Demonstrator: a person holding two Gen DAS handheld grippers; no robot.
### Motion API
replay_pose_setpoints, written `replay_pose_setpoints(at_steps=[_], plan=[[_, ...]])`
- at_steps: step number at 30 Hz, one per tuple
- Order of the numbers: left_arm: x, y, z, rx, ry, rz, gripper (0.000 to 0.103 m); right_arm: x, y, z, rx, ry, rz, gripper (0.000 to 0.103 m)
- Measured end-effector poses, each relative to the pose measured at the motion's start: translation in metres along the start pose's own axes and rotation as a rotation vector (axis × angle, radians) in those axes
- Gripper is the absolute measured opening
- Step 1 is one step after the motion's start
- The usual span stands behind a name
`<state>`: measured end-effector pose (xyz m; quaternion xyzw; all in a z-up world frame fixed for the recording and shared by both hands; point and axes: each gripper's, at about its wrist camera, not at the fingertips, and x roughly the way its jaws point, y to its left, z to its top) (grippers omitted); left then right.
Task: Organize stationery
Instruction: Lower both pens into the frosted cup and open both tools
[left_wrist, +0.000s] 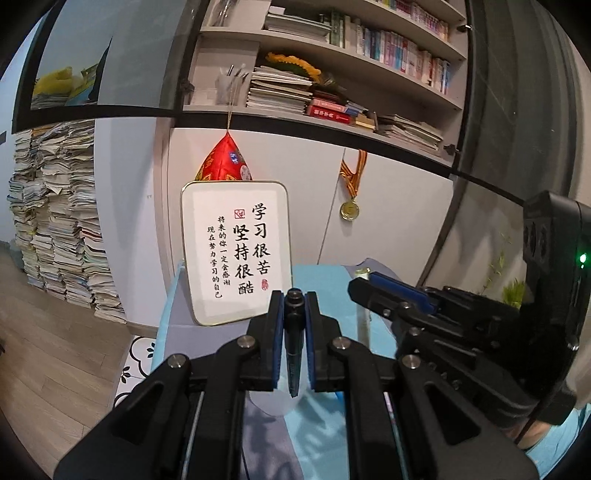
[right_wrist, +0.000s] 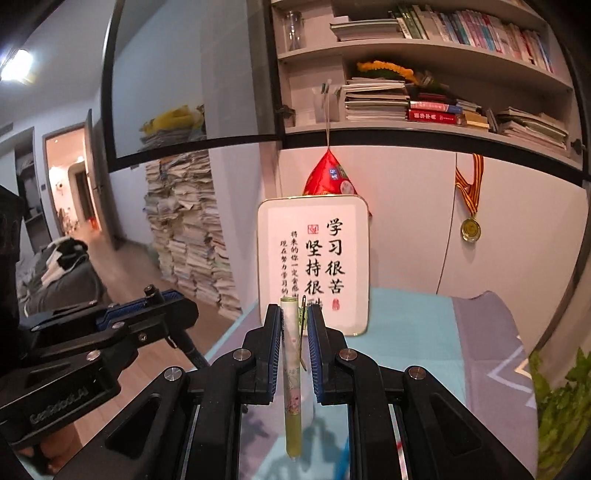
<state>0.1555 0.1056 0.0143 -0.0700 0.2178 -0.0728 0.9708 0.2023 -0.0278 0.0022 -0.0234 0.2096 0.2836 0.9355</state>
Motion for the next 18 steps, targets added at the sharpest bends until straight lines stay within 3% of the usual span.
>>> replay_pose_setpoints(at_steps=[11, 18], plan=[[0.038, 0.017, 0.001, 0.001, 0.047, -0.006, 0.009, 0.038, -0.018, 0.008, 0.086, -0.043, 0.031, 0.015], [0.051, 0.021, -0.005, 0.018, 0.082, -0.011, 0.009, 0.069, -0.023, 0.001, 0.115, 0.005, 0.053, 0.015]])
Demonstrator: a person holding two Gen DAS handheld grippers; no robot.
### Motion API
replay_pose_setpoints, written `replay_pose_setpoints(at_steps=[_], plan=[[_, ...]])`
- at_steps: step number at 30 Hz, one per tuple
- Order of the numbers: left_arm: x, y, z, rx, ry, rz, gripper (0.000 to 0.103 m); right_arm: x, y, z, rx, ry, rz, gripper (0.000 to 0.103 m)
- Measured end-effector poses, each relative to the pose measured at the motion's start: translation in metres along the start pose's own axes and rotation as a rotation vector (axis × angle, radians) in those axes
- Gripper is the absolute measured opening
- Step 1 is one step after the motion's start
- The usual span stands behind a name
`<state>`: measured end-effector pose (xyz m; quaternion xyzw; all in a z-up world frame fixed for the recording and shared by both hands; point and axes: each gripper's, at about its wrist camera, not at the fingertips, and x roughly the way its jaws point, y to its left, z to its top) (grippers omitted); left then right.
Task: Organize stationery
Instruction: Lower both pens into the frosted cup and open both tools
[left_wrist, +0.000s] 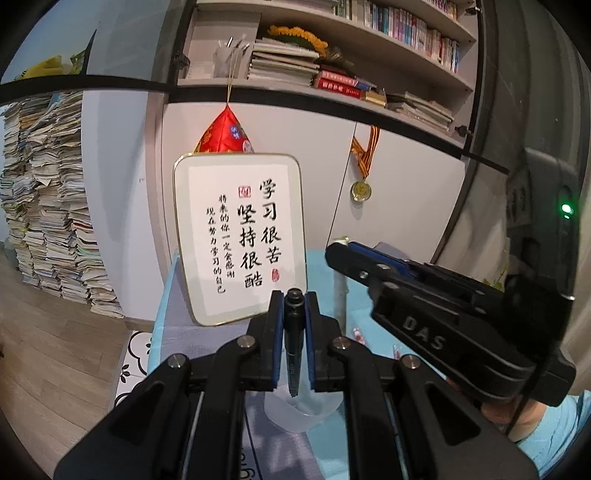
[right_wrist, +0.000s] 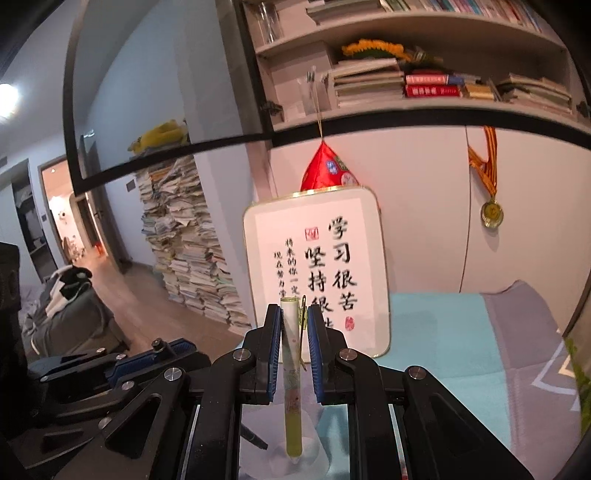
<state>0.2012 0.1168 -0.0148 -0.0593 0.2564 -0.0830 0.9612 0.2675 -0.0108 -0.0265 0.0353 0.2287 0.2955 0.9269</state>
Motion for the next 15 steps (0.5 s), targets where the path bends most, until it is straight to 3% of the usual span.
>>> replay_pose_setpoints(at_steps=[5, 15], plan=[[0.007, 0.002, -0.007, 0.005, 0.029, -0.010, 0.009, 0.011, -0.012, -0.011, 0.050, 0.064, -0.001, 0.015], [0.016, 0.004, -0.020, 0.003, 0.084, -0.010, 0.009, 0.003, -0.006, -0.026, 0.027, 0.133, -0.016, 0.015]])
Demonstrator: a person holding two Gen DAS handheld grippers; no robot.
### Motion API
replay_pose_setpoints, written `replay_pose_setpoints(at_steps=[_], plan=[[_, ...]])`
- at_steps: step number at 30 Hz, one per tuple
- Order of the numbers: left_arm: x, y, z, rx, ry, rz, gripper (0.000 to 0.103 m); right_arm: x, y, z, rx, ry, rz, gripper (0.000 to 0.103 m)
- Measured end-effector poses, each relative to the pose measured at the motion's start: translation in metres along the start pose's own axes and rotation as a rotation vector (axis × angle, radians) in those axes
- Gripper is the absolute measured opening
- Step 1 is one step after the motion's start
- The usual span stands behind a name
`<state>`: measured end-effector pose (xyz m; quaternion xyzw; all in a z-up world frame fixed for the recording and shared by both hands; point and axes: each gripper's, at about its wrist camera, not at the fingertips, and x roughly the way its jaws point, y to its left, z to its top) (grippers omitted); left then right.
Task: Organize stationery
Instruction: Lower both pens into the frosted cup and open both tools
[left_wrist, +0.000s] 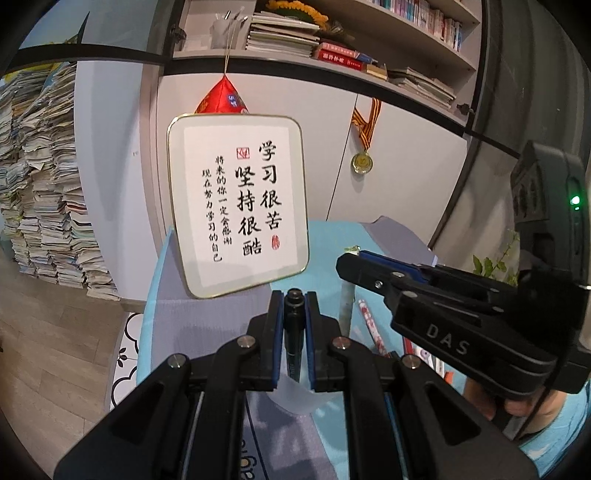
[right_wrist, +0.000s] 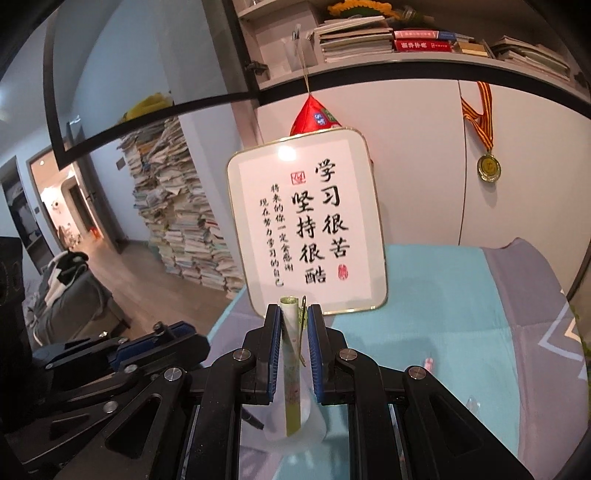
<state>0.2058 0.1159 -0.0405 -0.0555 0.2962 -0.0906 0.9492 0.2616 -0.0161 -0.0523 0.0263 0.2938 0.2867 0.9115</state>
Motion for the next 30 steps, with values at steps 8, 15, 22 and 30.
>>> replay_pose_setpoints(at_steps=[8, 15, 22, 30], plan=[[0.013, 0.000, -0.015, -0.011, 0.058, 0.000, 0.009, 0.003, 0.005, -0.016, -0.005, 0.063, -0.001, 0.015], [0.017, -0.002, -0.018, -0.012, 0.085, -0.001, 0.009, 0.004, 0.002, -0.022, 0.020, 0.104, 0.003, 0.015], [0.012, -0.004, -0.019, -0.012, 0.075, 0.015, 0.015, -0.002, 0.000, -0.022, 0.031, 0.118, 0.003, 0.018], [-0.011, -0.007, -0.016, -0.024, 0.022, 0.030, 0.029, -0.037, -0.007, -0.023, 0.044, 0.056, -0.002, 0.032]])
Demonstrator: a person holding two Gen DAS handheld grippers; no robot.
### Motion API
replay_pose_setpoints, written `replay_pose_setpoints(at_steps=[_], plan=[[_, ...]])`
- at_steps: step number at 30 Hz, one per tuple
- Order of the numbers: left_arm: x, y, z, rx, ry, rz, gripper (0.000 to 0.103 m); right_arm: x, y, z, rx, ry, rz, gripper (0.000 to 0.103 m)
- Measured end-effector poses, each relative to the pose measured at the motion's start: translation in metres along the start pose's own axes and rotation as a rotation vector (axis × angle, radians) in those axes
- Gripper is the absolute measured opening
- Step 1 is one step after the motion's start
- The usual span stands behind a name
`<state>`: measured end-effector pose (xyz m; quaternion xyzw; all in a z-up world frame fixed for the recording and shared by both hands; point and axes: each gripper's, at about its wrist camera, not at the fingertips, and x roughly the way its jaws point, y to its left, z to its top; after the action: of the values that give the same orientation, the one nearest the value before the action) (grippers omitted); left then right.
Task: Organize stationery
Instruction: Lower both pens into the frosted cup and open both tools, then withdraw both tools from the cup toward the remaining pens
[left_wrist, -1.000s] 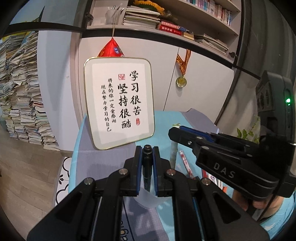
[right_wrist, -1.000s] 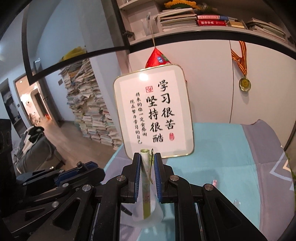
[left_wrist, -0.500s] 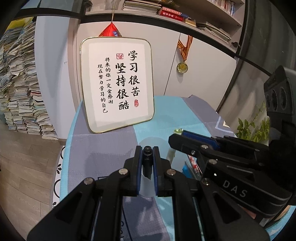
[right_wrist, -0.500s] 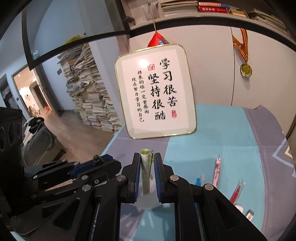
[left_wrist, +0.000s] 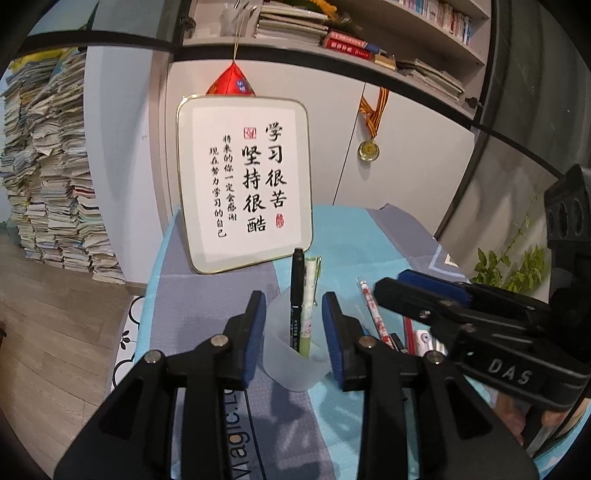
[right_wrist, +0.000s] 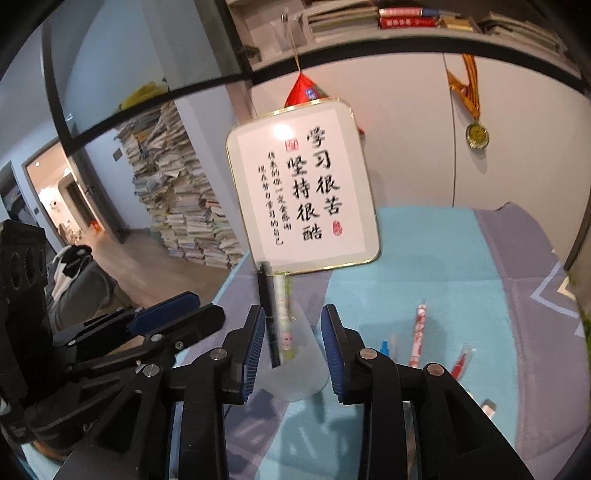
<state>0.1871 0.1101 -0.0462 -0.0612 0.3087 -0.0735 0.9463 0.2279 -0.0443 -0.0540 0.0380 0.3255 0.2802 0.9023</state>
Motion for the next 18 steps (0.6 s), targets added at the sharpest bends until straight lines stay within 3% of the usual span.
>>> replay_pose_setpoints(at_steps=[8, 18], plan=[[-0.017, -0.030, -0.020, 0.086, -0.001, -0.057, 0.029, -0.027, -0.032, -0.024, 0.025, 0.070, -0.088, 0.032], [0.015, -0.074, -0.064, 0.157, 0.152, -0.140, 0.029, -0.031, -0.066, -0.077, 0.068, 0.212, -0.130, 0.032]])
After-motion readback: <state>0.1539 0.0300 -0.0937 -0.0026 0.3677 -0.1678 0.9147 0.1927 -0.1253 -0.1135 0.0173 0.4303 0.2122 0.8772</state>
